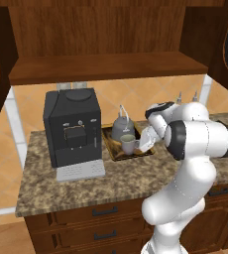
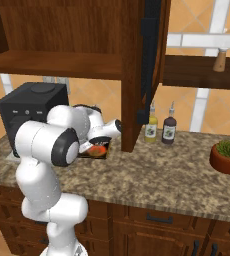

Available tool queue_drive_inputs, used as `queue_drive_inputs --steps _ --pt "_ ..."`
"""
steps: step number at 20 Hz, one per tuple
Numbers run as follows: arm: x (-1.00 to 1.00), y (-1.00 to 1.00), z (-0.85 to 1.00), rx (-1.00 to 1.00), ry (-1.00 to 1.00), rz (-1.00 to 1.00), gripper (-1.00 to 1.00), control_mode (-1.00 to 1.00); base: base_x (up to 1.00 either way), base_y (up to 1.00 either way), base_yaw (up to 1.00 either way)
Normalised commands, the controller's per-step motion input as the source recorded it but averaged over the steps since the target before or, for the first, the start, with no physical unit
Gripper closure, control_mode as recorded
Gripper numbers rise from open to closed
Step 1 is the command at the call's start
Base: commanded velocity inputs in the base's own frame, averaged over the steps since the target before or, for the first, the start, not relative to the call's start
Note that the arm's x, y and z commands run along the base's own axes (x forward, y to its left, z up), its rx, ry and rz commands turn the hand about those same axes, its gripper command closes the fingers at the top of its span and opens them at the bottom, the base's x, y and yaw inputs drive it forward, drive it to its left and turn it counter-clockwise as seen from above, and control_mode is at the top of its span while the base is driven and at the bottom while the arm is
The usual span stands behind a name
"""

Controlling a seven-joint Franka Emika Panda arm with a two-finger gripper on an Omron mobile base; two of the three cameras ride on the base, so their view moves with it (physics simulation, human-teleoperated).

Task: Pick the kettle from the counter and place it on the tray. Then pick the mug from the cabinet and place it on the tray. Then close the cabinet doors.

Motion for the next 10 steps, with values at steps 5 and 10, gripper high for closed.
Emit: queue_drive_inputs --steps 5,10 --pt "0.18 0.00 -0.14 0.00 0.00 0.00 1.00 -1.00 0.00 0.00 0.00" --pt "0.13 0.00 -0.16 0.00 0.00 0.00 1.00 -1.00 0.00 0.00 0.00"
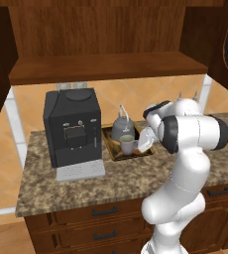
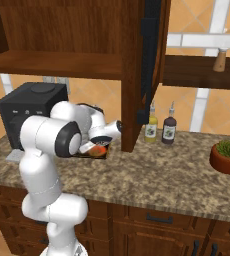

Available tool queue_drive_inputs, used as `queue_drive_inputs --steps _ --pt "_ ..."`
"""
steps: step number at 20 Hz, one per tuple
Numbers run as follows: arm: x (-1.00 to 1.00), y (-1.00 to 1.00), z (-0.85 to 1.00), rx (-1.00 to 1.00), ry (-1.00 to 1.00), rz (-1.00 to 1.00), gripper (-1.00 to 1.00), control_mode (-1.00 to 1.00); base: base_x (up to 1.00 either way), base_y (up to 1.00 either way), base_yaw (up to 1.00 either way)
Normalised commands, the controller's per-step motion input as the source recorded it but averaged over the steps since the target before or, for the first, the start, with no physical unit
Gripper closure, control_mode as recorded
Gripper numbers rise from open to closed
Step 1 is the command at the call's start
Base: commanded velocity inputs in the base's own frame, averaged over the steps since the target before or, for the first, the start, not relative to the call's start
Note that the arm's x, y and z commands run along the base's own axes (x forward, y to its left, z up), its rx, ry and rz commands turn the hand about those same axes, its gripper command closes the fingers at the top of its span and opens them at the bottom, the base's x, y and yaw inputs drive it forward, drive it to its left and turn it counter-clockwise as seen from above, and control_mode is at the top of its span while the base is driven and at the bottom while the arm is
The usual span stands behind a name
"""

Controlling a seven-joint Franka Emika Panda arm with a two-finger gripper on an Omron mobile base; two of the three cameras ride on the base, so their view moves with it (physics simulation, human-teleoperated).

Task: Pick the kettle from the counter and place it on the tray. Then pick the mug from the cabinet and place it on the tray. Then close the cabinet doors.

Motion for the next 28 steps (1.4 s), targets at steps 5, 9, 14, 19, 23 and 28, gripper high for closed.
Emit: queue_drive_inputs --steps 5,9,14,19,23,28 --pt "0.15 0.00 -0.13 0.00 -0.01 0.00 1.00 -1.00 0.00 0.00 0.00" --pt "0.19 0.00 -0.13 0.00 -0.03 0.00 1.00 -1.00 0.00 0.00 0.00" --pt "0.08 0.00 -0.20 0.00 0.00 0.00 1.00 -1.00 0.00 0.00 0.00" --pt "0.00 0.00 -0.22 0.00 0.00 0.00 -1.00 -1.00 0.00 0.00 0.00" --pt "0.00 0.00 -0.15 0.00 0.00 0.00 -1.00 -1.00 0.00 0.00 0.00" --pt "-0.02 -0.04 -0.09 0.00 0.00 0.01 -1.00 -1.00 0.00 0.00 0.00"
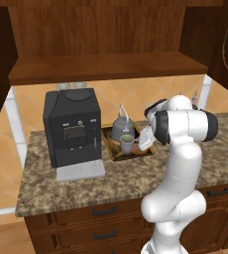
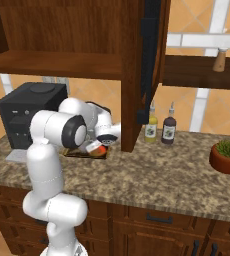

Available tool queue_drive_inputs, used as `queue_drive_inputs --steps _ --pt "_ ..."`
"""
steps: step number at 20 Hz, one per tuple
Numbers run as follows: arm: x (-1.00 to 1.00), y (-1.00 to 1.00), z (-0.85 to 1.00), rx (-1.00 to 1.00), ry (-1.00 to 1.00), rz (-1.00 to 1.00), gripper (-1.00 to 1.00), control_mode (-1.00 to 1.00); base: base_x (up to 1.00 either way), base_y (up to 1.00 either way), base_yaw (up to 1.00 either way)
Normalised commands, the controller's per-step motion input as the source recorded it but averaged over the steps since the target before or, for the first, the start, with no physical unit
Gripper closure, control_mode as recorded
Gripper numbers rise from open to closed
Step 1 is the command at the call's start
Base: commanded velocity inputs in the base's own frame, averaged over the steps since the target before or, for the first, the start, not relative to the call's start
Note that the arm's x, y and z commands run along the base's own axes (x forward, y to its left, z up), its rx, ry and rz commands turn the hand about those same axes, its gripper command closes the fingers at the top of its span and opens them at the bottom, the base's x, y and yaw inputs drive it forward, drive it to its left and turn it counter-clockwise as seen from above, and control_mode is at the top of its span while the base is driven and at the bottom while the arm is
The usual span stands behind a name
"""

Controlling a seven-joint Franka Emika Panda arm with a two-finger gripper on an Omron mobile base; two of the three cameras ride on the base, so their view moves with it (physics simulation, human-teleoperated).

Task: Pick the kettle from the counter and place it on the tray. Then pick the mug from the cabinet and place it on the tray. Then close the cabinet doors.

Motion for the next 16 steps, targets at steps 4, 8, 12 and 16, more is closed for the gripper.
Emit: queue_drive_inputs --steps 4,8,12,16 --pt "-0.11 -0.05 0.13 0.00 0.00 0.00 -1.00 -1.00 0.00 0.00 0.00" --pt "-0.24 0.00 0.44 0.00 0.00 0.00 -1.00 -1.00 0.00 0.00 0.00" --pt "-0.32 0.00 0.58 0.00 0.00 0.00 -1.00 -1.00 0.00 0.00 0.00" --pt "-0.38 0.00 0.53 0.00 0.00 0.00 -1.00 -1.00 0.00 0.00 0.00"
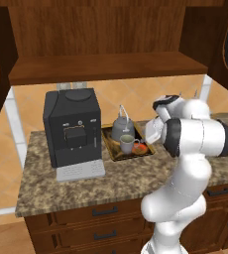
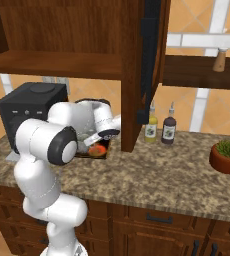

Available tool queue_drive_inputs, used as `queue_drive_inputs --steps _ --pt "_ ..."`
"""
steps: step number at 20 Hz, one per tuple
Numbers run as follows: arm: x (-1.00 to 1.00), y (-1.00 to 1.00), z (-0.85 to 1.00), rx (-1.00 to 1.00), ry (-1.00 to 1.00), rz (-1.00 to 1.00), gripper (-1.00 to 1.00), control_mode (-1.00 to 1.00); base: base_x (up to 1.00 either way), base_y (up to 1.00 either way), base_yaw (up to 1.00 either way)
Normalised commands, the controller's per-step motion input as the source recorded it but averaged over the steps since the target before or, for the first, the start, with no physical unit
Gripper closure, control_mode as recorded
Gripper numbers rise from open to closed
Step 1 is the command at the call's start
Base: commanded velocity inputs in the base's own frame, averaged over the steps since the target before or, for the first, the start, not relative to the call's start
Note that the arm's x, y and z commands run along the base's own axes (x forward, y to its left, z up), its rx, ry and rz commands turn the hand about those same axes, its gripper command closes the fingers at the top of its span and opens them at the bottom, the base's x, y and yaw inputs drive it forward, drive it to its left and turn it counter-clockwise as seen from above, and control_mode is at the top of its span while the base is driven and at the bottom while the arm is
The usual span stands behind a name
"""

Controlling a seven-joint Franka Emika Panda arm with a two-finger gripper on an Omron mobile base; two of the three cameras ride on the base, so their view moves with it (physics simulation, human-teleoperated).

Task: Pick the kettle from the counter and place it on the tray. Then pick the mug from the cabinet and place it on the tray. Then close the cabinet doors.

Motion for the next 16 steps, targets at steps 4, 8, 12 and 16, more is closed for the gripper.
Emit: queue_drive_inputs --steps 4,8,12,16 --pt "-0.54 0.01 0.48 0.00 0.00 -0.04 -1.00 -1.00 0.00 0.00 0.00" --pt "-0.62 0.03 0.32 0.00 -0.01 -0.21 -1.00 -1.00 0.00 0.00 0.00" --pt "-0.57 0.10 0.25 0.00 -0.01 -0.28 -1.00 -1.00 0.00 0.00 0.00" --pt "-0.53 0.07 0.34 0.00 0.00 -0.32 -1.00 -1.00 0.00 0.00 0.00"
